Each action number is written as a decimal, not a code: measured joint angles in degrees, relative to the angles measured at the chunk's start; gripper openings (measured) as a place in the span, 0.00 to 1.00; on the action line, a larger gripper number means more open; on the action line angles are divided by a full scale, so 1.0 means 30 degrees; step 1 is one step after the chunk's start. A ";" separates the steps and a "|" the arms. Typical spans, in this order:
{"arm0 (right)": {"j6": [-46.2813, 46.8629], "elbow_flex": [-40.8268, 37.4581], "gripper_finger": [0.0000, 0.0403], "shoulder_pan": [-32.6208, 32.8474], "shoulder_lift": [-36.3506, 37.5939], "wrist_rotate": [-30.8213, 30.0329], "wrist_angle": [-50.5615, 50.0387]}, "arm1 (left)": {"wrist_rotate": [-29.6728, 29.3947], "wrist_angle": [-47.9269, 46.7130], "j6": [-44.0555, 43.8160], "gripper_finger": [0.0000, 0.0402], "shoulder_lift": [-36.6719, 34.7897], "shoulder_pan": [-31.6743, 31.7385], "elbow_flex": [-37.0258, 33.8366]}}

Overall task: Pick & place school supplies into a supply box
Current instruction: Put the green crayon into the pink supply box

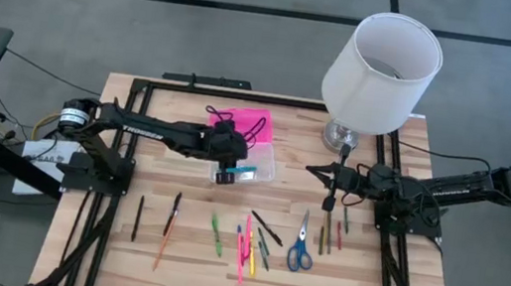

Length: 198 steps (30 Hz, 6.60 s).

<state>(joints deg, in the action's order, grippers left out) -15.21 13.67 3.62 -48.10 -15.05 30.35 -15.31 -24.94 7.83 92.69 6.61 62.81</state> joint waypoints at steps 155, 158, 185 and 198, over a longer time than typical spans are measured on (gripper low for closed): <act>3.0421 0.5872 0.02 0.8247 -1.0863 0.1876 -2.6159 | -0.4685 0.9433 -0.0048 0.21 -1.6404 -1.0329 -1.5438; 3.0421 0.5925 0.01 0.8245 -1.0869 0.1923 -2.6196 | -0.4678 0.9433 -0.0048 0.21 -1.6400 -1.0333 -1.5438; 2.7877 0.6644 0.01 0.6478 -1.0966 0.3402 -2.6849 | -0.4678 0.9420 -0.0070 0.21 -1.6400 -1.0333 -1.5438; 2.5121 0.9108 0.00 0.6768 -1.0994 0.0025 -2.7510 | -0.5367 0.9433 0.0086 0.21 -1.6395 -1.0334 -1.5438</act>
<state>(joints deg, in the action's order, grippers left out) 60.15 41.00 23.92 -81.08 -14.97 -52.18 -31.41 3.36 8.08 43.50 -24.40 16.49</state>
